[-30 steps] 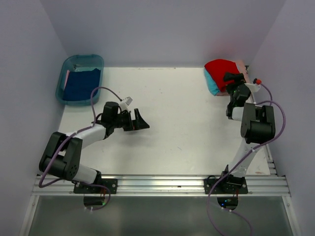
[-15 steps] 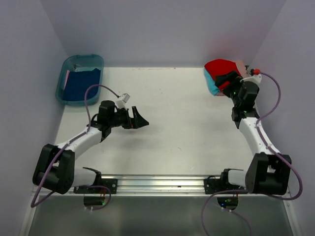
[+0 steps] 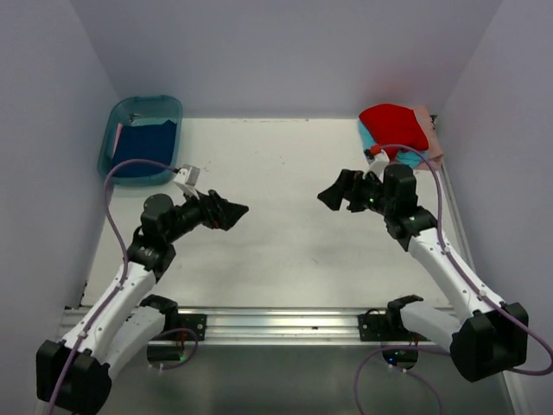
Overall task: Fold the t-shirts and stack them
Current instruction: Put the neatly folded tshirt into the corner of the board with the right arm
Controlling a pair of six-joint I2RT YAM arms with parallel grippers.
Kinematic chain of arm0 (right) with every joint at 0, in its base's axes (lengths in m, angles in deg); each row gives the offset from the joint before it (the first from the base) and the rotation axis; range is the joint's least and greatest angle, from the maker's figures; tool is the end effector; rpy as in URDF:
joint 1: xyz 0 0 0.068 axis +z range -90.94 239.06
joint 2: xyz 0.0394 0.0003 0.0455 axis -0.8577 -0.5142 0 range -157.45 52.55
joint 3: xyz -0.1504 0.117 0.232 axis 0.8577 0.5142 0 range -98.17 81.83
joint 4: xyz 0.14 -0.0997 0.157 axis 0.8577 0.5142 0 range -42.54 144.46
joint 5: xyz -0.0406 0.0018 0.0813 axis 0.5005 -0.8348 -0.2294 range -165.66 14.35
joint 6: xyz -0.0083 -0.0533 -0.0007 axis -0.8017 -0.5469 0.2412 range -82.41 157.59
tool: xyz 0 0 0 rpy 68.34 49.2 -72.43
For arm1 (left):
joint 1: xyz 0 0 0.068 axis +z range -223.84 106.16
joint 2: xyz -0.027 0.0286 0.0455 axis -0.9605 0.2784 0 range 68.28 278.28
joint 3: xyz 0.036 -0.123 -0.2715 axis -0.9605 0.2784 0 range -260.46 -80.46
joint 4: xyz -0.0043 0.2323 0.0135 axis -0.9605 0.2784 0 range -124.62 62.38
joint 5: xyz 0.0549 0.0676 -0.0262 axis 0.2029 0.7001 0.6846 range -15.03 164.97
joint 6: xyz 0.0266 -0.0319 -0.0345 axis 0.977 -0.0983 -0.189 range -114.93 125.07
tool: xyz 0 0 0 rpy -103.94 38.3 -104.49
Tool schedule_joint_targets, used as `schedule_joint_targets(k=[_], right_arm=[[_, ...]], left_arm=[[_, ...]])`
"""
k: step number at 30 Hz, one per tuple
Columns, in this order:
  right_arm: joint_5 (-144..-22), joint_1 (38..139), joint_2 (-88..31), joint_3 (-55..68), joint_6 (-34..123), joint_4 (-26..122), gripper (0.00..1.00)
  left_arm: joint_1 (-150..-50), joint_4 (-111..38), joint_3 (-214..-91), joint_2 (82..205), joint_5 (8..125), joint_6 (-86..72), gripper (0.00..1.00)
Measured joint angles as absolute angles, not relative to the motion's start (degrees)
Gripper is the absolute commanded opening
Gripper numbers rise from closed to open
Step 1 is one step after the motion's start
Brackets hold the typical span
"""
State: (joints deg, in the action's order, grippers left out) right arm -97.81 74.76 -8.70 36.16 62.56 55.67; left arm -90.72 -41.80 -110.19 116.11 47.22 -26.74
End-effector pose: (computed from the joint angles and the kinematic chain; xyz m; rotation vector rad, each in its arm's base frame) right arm 0.1886 0.0670 0.3267 -0.0946 2.0500 0.8351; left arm 0.1382 -0.0593 0.3006 0.1317 1.8538 -1.0295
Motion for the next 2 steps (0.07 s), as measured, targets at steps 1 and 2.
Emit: schedule_joint_targets(k=[1,2], right_arm=[[-98.24,75.46,-8.07,36.27,62.39,55.91,0.99],[-98.66,76.31,-7.65,36.27,62.24,56.11,0.99]], left_arm=[[-90.74,-41.34,-110.19,114.08,48.07,-26.77,1.00],[-90.74,-40.79,-110.21,112.24,48.93,-26.77,1.00]])
